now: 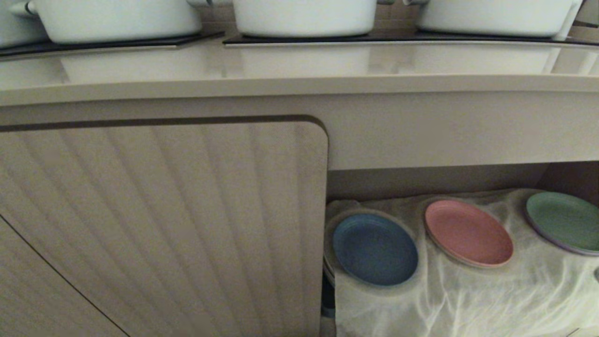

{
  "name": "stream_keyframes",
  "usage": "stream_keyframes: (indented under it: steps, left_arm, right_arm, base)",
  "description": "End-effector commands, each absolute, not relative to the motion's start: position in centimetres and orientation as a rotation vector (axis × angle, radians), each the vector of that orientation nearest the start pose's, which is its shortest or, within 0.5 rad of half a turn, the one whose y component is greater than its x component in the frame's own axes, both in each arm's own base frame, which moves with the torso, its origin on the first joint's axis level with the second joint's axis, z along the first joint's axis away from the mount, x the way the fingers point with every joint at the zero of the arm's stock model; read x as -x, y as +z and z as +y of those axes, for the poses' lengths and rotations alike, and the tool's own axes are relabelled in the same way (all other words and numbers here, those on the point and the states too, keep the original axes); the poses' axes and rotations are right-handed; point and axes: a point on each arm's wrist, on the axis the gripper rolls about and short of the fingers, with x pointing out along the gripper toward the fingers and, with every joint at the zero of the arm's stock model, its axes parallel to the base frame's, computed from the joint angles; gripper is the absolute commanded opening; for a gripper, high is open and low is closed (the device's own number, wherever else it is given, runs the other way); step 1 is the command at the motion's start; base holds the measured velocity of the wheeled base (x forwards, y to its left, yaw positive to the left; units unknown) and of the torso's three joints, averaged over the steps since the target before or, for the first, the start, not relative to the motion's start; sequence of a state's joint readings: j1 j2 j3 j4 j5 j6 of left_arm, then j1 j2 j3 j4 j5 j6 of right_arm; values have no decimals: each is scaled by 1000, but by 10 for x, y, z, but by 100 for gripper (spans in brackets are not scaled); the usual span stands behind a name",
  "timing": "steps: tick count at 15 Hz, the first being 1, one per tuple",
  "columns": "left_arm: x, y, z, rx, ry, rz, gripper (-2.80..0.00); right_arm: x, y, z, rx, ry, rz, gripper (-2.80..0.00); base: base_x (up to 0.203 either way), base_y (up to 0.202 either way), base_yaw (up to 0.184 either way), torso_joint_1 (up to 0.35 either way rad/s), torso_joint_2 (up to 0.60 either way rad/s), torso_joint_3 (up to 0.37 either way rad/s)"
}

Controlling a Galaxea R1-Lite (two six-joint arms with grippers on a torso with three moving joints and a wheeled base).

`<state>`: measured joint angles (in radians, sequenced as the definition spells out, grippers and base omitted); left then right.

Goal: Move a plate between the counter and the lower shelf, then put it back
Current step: Pick up the plate in the cupboard

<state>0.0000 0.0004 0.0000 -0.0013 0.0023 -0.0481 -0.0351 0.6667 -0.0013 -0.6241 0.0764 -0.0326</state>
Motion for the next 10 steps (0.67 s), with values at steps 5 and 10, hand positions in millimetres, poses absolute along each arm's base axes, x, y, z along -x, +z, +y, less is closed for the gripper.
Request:
stream_keyframes:
  steps: [5,10]
  left_arm:
    - [23,76,0,49,3,-2,-280]
    - [23,76,0,49,3,-2,-280]
  right_arm:
    - [21,87,0,51,-19,-73,-280]
    - [23,76,0,48,-7,-3,-280]
  base:
    - [0,0,0,0,0,0]
    - [0,0,0,0,0,0]
